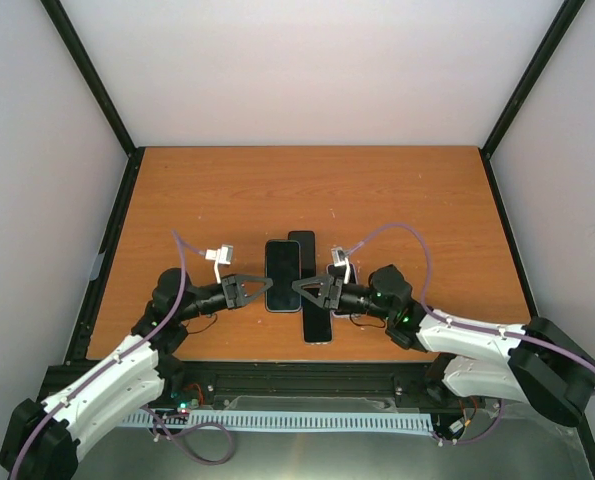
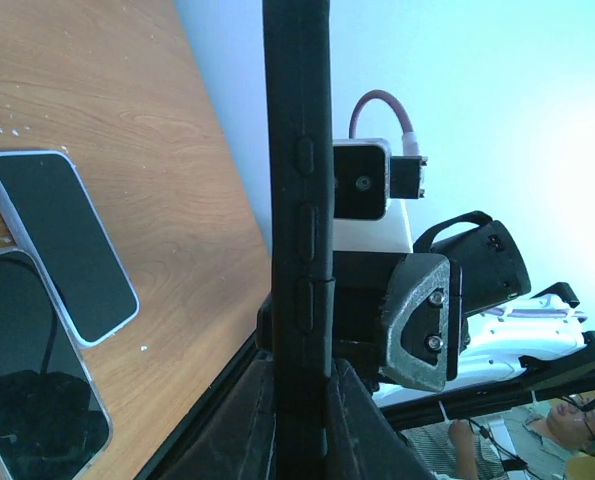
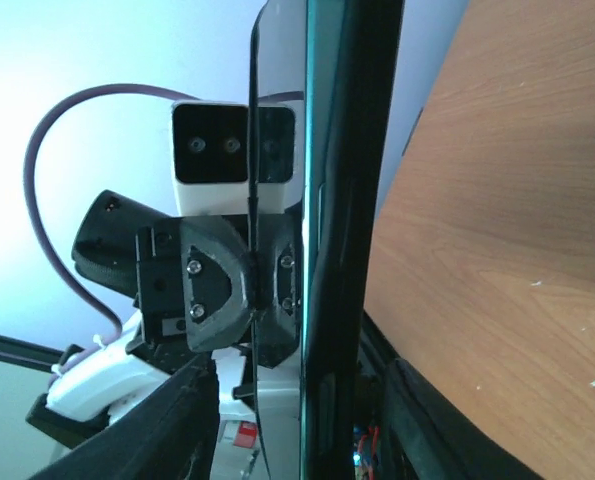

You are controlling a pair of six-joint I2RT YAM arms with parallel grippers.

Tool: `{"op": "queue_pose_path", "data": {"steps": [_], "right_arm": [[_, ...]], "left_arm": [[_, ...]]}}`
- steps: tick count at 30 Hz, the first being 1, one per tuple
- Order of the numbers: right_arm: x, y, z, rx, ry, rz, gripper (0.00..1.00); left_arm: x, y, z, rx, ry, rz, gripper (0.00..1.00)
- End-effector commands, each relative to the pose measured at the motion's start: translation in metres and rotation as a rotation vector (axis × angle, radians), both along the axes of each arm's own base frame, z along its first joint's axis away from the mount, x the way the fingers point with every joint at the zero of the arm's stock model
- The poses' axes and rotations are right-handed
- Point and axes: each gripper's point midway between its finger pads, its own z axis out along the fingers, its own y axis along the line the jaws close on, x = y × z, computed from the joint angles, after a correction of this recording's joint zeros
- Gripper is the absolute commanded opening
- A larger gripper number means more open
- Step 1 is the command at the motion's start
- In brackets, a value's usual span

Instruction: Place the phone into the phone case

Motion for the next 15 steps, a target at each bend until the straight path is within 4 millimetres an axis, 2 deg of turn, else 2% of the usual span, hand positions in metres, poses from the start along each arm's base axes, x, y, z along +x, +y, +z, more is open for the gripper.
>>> {"op": "queue_pose_path", "data": {"steps": [1, 4, 11, 13, 15], "right_arm": [[-0.013, -0.003, 0.003, 0.023, -0.009, 0.048, 0.48], [-0.018, -0.005, -0.002, 0.034, 0.015, 0.064, 0.52], [-0.03, 0.006, 0.002, 0.084, 0.038, 0.13, 0.52], [-0.031, 0.007, 0.002, 0.106, 0.049, 0.139, 0.48], [-0.033, 0.006, 0.004, 0.137, 0.059, 0.145, 0.35]], "left_arm": [[-0.002, 0.0, 0.039, -0.063, -0.165, -0.001, 0.02], [0.002, 0.001, 0.039, -0.057, -0.177, 0.016, 0.0], [0.007, 0.001, 0.039, -0.092, -0.167, 0.036, 0.0], [0.009, 0.001, 0.04, -0.092, -0.169, 0.047, 0.0], [0.012, 0.002, 0.037, -0.078, -0.163, 0.063, 0.0]]}}
